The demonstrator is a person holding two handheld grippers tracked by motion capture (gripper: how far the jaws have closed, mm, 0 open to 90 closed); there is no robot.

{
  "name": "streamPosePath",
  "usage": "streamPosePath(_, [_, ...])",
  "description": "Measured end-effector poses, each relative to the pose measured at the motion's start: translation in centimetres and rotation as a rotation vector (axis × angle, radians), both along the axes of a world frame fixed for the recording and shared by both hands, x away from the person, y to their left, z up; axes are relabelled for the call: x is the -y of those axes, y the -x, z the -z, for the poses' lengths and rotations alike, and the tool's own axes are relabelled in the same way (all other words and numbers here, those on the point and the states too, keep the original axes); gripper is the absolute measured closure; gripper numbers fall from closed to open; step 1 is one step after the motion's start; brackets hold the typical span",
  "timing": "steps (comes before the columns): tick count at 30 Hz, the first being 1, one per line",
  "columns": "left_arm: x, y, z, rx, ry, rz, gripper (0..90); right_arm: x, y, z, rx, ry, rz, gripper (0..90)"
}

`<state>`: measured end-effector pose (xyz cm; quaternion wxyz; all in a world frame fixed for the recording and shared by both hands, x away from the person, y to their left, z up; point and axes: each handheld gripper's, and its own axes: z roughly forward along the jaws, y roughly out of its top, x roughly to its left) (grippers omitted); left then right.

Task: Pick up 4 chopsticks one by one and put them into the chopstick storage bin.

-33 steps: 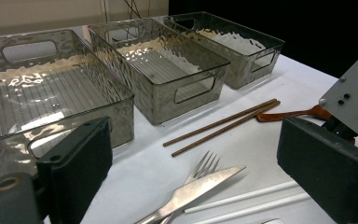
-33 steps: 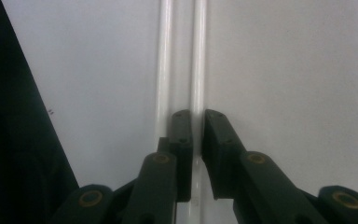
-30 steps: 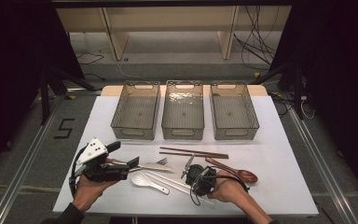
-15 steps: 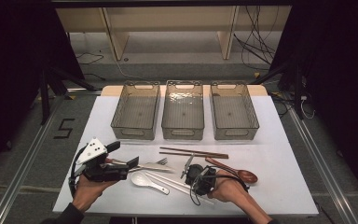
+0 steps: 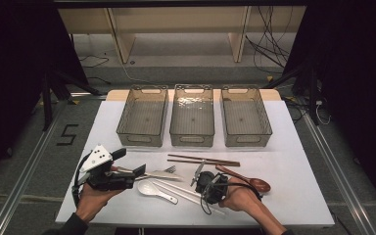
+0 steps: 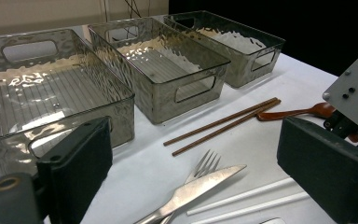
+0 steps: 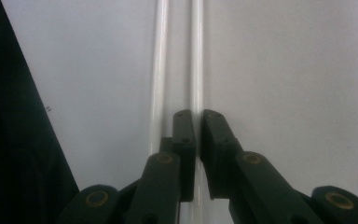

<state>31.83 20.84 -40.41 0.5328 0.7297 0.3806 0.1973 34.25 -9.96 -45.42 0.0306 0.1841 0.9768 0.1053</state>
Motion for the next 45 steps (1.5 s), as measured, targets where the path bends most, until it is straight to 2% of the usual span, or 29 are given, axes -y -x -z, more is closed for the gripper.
streamPosePath(4, [0.0,0.0,0.0,0.0,-0.001,0.001,9.7,-0.1,-0.2,0.2,-0.012,0.008,0.002,83.4])
streamPosePath(13, [0.0,0.0,0.0,0.001,0.0,0.0,9.7,-0.5,-0.2,0.3,-0.004,0.009,0.01,78.6])
streamPosePath(20, [0.1,0.0,0.0,0.001,-0.003,0.002,9.7,-0.9,-0.3,0.4,-0.006,0.014,-0.001,80.4])
streamPosePath(23, [0.1,0.0,0.0,0.001,-0.003,0.002,9.7,-1.1,-0.4,0.4,-0.014,0.026,0.0,84.1])
streamPosePath(31, [0.1,0.0,0.0,0.003,-0.003,0.003,9.7,-1.4,-0.3,0.4,-0.01,0.04,-0.007,85.0])
streamPosePath(35, [0.0,0.0,0.0,0.003,-0.002,0.002,9.7,-1.2,-0.4,0.3,-0.008,0.031,-0.018,85.2])
streamPosePath(45, [0.0,0.0,-0.1,0.006,0.002,-0.003,9.7,-0.6,-0.3,-1.2,-0.001,-0.034,-0.016,85.2])
